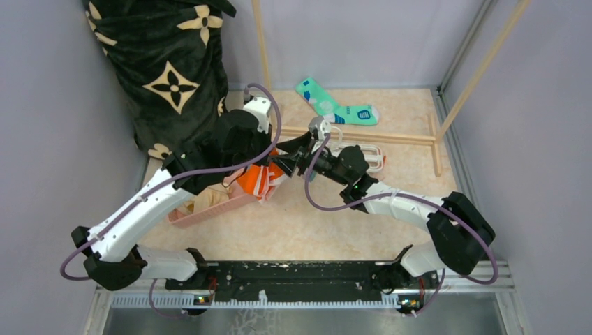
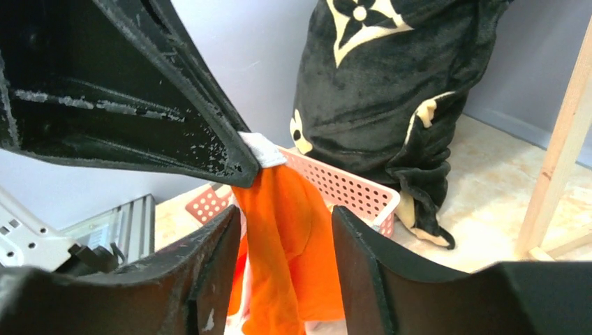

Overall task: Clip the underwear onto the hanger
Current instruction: Flatten out the underwear at the center of the board.

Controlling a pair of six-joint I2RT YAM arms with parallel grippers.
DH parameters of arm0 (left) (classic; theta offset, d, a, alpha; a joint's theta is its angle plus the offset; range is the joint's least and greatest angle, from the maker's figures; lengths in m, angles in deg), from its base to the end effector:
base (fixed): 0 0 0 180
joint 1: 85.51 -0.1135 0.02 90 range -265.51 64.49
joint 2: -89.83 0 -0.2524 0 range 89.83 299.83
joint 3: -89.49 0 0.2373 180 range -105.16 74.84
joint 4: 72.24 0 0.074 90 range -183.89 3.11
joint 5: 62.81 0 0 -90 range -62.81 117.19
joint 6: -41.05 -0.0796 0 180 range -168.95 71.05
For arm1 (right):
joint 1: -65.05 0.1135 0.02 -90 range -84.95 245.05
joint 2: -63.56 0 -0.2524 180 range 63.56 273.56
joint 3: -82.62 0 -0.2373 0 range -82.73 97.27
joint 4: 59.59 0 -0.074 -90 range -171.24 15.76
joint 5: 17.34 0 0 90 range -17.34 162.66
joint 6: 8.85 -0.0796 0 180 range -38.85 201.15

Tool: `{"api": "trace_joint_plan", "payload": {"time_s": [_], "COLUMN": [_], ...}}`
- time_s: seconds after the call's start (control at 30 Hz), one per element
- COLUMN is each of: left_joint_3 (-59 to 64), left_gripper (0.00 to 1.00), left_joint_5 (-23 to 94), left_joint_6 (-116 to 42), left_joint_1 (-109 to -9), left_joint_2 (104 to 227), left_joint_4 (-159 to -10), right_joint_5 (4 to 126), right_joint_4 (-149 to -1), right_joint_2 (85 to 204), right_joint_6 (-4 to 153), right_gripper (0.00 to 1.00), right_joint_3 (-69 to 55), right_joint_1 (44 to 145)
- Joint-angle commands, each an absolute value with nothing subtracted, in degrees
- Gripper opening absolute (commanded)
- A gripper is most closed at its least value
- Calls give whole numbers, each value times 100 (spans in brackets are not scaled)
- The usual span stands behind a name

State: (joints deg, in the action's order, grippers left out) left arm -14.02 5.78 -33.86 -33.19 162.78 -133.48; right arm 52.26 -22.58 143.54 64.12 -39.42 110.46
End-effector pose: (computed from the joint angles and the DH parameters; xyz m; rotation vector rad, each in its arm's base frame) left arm 0.1927 -0.2020 0.3999 0.4496 2.0331 -0.3286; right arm 0.2187 0.2613 0.3115 -0.6531 1.2608 1.1464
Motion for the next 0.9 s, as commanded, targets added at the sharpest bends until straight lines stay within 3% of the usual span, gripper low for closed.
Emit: {"api": "trace_joint_plan", "payload": {"time_s": [0.0, 0.1, 0.13, 0.2, 0.33, 0.4, 0.6, 0.87], "left_joint_3": [-1287, -1208, -1182, -1108, -988, -919, -541, 1037], "left_gripper": [0, 0, 3, 16, 65, 76, 88, 93], "left_joint_5": [497, 449, 430, 422, 440, 439, 335, 1659], "left_joint_6": [-3498, -3490, -3474, -3465, -3416, -3393, -3326, -3915], "left_joint_1": [-3303, -3300, -3301, -3310, -3318, -3323, -3382, -3393], "left_joint_2": [16011, 15899, 15855, 15743, 15459, 15310, 15078, 14569], "left_joint_4": [-13171, -13019, -12974, -12879, -12671, -12509, -12172, -10551], "right_joint_5": [5323, 5362, 5363, 5535, 6085, 6380, 7213, 7830], "right_joint_4": [-1997, -2171, -2278, -2593, -3999, -4926, -7797, -9386], "right_joint_2": [14336, 14230, 14150, 13943, 13358, 13071, 12478, 12186], "right_joint_6": [6536, 6618, 6656, 6691, 6639, 6664, 7066, 7077], "right_gripper": [39, 5, 0, 0, 0, 0, 0, 0], "right_joint_3": [-3593, -3630, -3638, -3610, -3242, -2963, -1999, -1233], "right_joint_1": [11051, 11050, 11053, 11051, 11041, 11006, 10793, 10644]}}
